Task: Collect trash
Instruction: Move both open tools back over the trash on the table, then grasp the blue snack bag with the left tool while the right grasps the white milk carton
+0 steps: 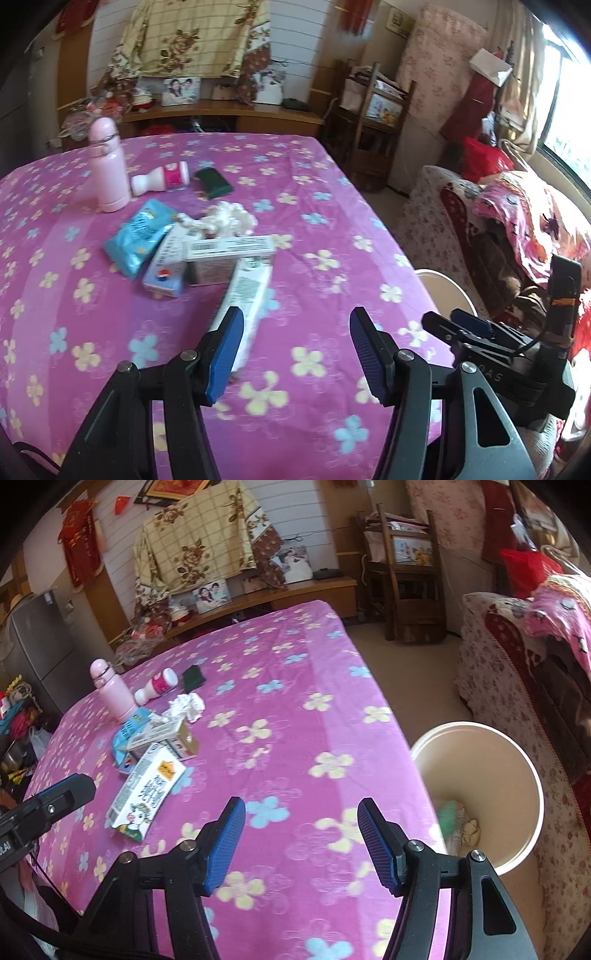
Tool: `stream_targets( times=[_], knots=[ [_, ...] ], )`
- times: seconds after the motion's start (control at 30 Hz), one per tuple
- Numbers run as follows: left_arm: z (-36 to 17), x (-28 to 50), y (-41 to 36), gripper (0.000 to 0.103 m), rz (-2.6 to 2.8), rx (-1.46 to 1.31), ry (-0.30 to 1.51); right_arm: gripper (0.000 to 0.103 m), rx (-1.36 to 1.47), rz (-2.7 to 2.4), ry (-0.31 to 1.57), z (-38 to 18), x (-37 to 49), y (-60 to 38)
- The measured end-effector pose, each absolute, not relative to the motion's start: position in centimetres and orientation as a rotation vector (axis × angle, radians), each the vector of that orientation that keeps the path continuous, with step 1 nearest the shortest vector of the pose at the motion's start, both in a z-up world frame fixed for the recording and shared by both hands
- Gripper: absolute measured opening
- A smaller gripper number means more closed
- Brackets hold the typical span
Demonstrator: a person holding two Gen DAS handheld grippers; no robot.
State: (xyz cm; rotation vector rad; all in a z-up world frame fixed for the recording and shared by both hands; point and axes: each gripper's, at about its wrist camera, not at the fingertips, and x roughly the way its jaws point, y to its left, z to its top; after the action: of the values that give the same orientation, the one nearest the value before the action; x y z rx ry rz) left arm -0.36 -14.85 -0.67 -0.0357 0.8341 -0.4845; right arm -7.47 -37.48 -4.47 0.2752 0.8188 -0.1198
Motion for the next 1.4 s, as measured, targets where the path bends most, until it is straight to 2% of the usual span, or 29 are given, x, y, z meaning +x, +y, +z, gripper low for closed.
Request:
stream_targets(
  times=[0.9, 1.4],
  knots=[
    [-3.1, 1.6, -4.2, 0.061, -0.29, -0.098, 0.863, 0.067, 0.022, -0.125, 0.832, -4.5, -5.6, -28.8],
    [-4.7, 4.3, -2.5, 0.062, -0.224, -0.077, 0.891, 0.067, 0.073, -0.029, 0.878, -5.7, -3.4, -26.9]
  ],
)
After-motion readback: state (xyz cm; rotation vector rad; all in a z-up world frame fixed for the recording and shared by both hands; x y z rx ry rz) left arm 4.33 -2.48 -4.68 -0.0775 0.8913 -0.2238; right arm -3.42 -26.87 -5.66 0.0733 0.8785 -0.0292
